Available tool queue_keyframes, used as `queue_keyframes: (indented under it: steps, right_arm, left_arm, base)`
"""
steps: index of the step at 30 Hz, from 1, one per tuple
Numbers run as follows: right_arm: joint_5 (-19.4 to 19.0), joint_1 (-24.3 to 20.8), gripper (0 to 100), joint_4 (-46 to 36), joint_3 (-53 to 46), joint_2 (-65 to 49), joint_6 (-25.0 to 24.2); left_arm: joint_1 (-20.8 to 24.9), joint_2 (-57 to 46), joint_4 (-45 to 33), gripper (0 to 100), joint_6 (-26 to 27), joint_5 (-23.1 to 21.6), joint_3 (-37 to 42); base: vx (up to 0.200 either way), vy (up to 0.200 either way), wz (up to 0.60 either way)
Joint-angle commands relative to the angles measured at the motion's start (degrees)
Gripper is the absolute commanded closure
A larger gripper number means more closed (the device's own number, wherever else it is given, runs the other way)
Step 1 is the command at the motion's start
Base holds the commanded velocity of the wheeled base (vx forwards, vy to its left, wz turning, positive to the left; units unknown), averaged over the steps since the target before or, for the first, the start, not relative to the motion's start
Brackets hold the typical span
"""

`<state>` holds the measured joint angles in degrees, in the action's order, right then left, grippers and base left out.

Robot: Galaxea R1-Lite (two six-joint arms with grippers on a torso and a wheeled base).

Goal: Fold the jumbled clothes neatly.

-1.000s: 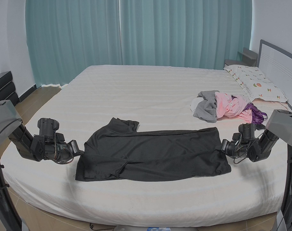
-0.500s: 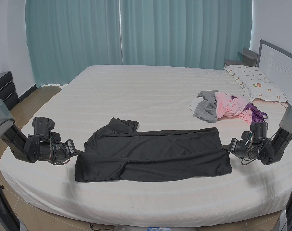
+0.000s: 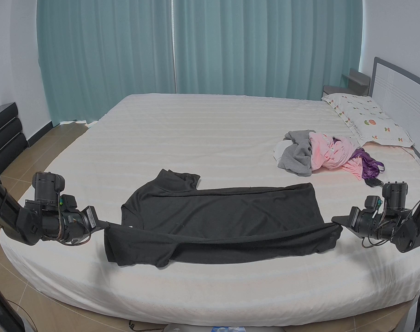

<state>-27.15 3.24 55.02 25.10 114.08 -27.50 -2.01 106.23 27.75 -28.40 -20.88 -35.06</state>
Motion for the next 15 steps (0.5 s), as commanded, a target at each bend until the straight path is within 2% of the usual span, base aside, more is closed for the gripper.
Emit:
queue_keyframes:
  steps: [1, 12, 15]
  right_arm:
    - [-0.5, 0.2, 100, 0.1, -2.9, -4.0, 0.2]
    - [-0.5, 0.9, 100, 0.2, -7.1, -6.2, 0.7]
    - [-0.5, 1.0, 100, 0.2, -8.0, -7.7, 0.7]
  left_arm:
    - [-0.4, -3.5, 0.0, 100, -0.1, -0.4, 2.0]
    - [-1.2, -6.5, 0.0, 100, -0.2, -1.5, 5.3]
    - [-1.4, -8.0, 0.0, 100, -2.3, -1.5, 5.7]
  base:
    - [0.0, 0.0, 0.0]
    - [0.0, 0.0, 0.0]
    - [0.0, 0.0, 0.0]
